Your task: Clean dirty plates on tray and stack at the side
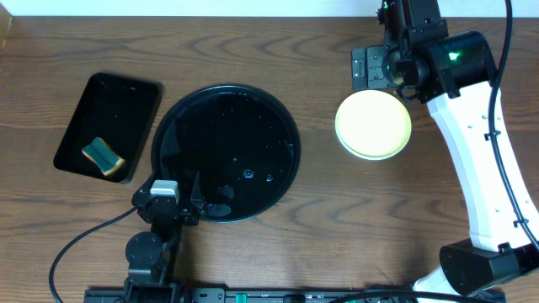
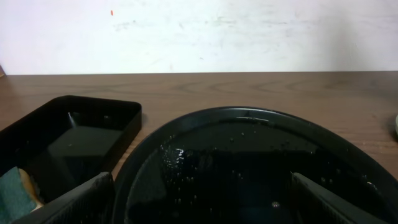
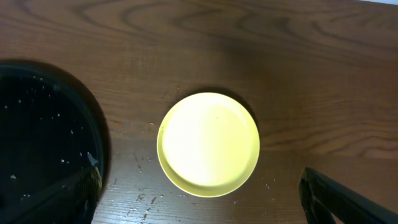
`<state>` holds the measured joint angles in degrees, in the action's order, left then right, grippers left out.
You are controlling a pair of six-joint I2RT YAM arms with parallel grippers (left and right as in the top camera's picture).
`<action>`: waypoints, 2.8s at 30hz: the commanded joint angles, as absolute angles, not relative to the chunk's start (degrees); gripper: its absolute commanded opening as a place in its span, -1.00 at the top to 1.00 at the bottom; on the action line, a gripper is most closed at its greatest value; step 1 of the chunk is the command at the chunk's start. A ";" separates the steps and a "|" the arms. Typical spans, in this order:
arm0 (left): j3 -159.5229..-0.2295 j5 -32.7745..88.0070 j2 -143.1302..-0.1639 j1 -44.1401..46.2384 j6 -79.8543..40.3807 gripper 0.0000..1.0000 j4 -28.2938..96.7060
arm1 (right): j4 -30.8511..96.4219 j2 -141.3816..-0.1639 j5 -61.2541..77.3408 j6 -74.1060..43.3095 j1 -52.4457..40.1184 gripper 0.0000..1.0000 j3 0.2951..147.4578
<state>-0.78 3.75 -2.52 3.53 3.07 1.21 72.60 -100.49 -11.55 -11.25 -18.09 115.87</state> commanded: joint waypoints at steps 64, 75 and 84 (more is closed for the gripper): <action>-0.23 5.54 -2.57 3.62 3.86 -0.75 3.66 | 9.74 -3.75 -14.33 -24.84 -10.28 -0.99 7.42; -0.23 5.54 -2.57 3.62 3.86 -0.75 3.66 | 1.56 -0.30 -8.23 -11.62 -10.09 -0.98 0.32; -0.23 5.54 -2.57 3.62 3.86 -0.75 3.66 | 3.64 -0.30 2.15 1.93 -4.49 -0.99 0.27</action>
